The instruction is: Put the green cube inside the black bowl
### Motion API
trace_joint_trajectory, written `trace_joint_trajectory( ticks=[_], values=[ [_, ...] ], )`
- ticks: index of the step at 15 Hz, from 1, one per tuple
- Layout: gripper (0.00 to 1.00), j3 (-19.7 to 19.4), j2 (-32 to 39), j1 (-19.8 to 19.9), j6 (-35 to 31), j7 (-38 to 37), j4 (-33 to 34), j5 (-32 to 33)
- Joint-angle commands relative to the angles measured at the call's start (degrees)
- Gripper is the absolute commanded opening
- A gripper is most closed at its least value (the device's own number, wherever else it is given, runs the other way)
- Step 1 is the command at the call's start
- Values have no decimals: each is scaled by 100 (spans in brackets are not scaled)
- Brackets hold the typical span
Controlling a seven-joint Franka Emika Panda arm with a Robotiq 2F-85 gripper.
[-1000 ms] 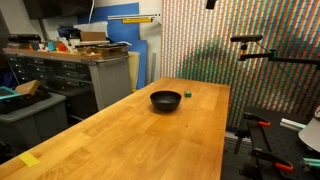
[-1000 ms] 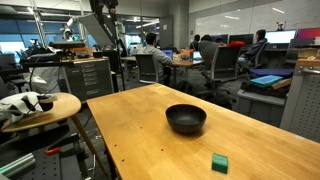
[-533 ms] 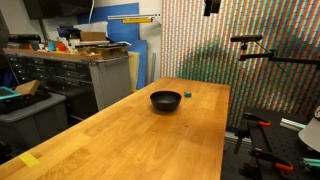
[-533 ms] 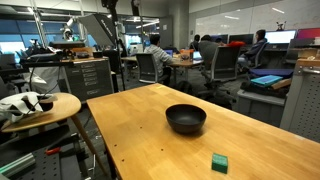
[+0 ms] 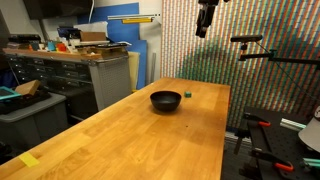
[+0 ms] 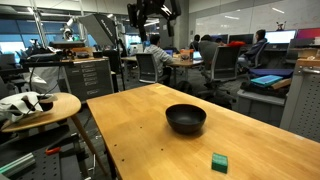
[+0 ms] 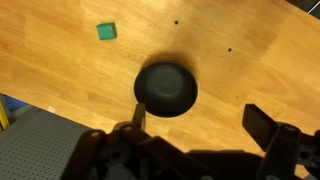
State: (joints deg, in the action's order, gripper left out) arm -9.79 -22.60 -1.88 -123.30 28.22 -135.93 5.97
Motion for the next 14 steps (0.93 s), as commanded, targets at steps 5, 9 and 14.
trace_joint_trajectory(
  ticks=[5, 9, 14],
  values=[
    [100, -371, 840, 221, -1552, 932, -498, -76],
    [100, -463, 1488, 428, -2458, 1294, -574, -69],
    [100, -403, 2358, 716, -3290, 1862, -447, -367]
  ],
)
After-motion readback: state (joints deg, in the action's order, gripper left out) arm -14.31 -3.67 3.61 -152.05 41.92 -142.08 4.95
